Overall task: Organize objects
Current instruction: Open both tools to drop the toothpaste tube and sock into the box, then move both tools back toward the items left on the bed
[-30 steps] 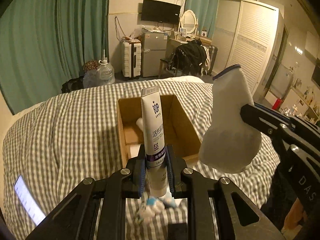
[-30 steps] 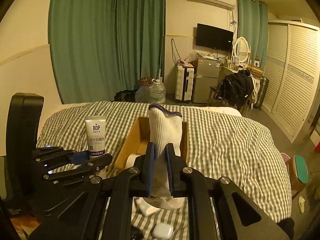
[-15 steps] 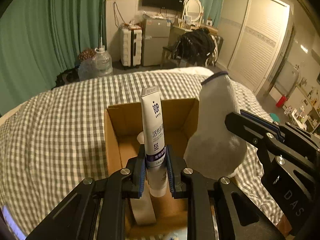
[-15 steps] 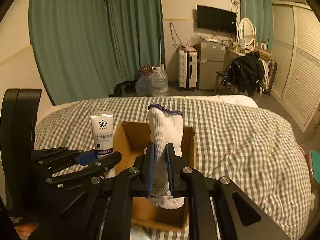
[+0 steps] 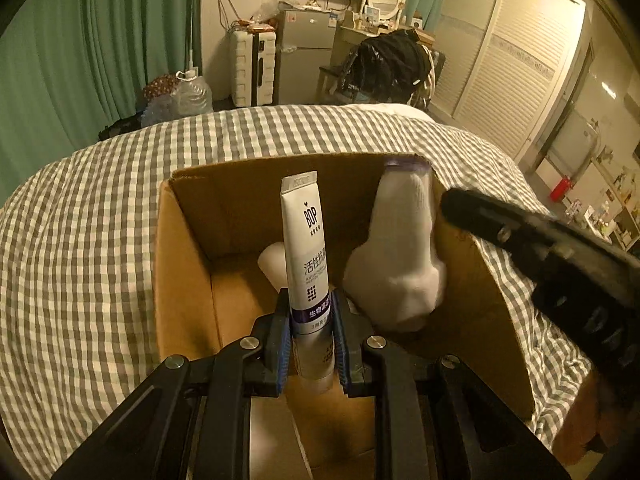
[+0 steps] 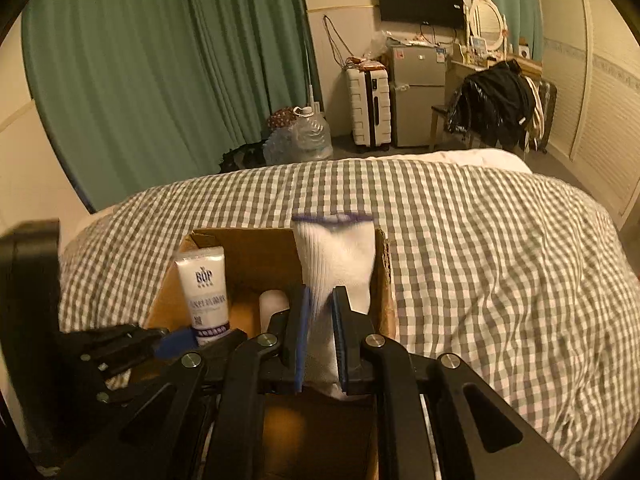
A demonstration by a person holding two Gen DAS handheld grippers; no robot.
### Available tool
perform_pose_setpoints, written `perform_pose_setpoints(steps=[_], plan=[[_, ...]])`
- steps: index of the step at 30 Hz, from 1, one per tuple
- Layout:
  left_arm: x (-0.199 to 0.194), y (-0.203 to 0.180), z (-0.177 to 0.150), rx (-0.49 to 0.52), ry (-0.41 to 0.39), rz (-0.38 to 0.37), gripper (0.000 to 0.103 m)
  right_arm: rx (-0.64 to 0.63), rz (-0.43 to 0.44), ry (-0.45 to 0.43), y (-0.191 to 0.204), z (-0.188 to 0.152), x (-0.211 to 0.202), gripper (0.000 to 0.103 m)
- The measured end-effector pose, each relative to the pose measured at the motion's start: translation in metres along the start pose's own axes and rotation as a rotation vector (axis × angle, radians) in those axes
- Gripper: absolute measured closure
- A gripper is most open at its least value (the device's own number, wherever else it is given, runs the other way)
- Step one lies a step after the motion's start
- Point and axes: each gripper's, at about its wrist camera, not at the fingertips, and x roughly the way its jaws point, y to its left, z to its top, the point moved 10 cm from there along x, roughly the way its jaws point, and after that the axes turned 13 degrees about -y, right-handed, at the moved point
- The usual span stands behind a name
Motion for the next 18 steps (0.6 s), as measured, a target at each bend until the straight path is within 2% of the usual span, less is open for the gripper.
perform_pose_setpoints(steps=[2, 4, 5, 6, 7, 11, 13, 16, 18], plan=[[-0.005, -0.004, 0.0, 0.001, 0.006, -0.004, 0.079, 0.021, 0.004, -0.01, -0.001, 0.005, -0.004, 0.092], [-0.016, -0.008, 0.005, 0.006, 0.0, -0.006, 0.066, 0.027, 0.002, -0.025, -0.001, 0.013, -0.014, 0.088], [-0.025, -0.009, 0.01, 0.01, -0.011, 0.001, 0.049, 0.024, -0.001, -0.034, -0.001, 0.018, -0.02, 0.082], [-0.034, -0.01, 0.017, 0.009, -0.029, 0.012, 0.036, 0.017, -0.007, -0.043, 0.0, 0.024, -0.028, 0.07], [-0.043, -0.009, 0.025, 0.006, -0.049, 0.021, 0.033, 0.015, -0.013, -0.054, 0.003, 0.028, -0.034, 0.063], [-0.083, -0.008, 0.049, -0.013, -0.102, 0.027, 0.016, 0.005, -0.03, -0.114, 0.009, 0.056, -0.075, 0.055], [-0.112, -0.007, 0.061, -0.014, -0.154, 0.042, 0.015, -0.001, -0.049, -0.146, 0.012, 0.07, -0.101, 0.034], [-0.151, -0.009, 0.075, 0.001, -0.201, 0.071, 0.005, -0.005, -0.062, -0.213, 0.019, 0.091, -0.144, 0.022], [-0.175, -0.008, 0.082, 0.01, -0.236, 0.095, 0.003, -0.012, -0.077, -0.245, 0.024, 0.101, -0.172, 0.014]])
